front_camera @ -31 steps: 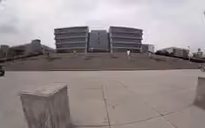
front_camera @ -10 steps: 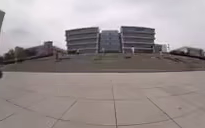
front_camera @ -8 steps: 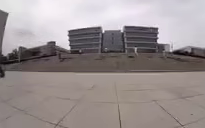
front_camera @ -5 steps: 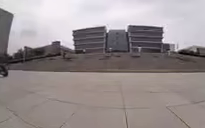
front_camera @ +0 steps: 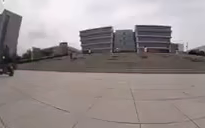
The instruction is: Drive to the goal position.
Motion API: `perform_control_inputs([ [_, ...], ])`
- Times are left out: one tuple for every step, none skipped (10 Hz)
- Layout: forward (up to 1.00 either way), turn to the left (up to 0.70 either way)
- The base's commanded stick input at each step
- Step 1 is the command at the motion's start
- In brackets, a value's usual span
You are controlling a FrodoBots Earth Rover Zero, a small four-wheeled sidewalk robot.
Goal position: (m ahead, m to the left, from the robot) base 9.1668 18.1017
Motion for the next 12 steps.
perform_control_inputs([
  [0.7, 0.01],
  [0.7, 0.01],
  [0.7, 0.01],
  [0.7, 0.01],
  [0.7, 0.01],
  [0.7, 0.01],
  [0.7, 0.01],
  [0.7, 0.04],
  [0.7, 0.11],
  [0.7, 0.15],
  [0.7, 0.15],
  [0.7, 0.15],
])
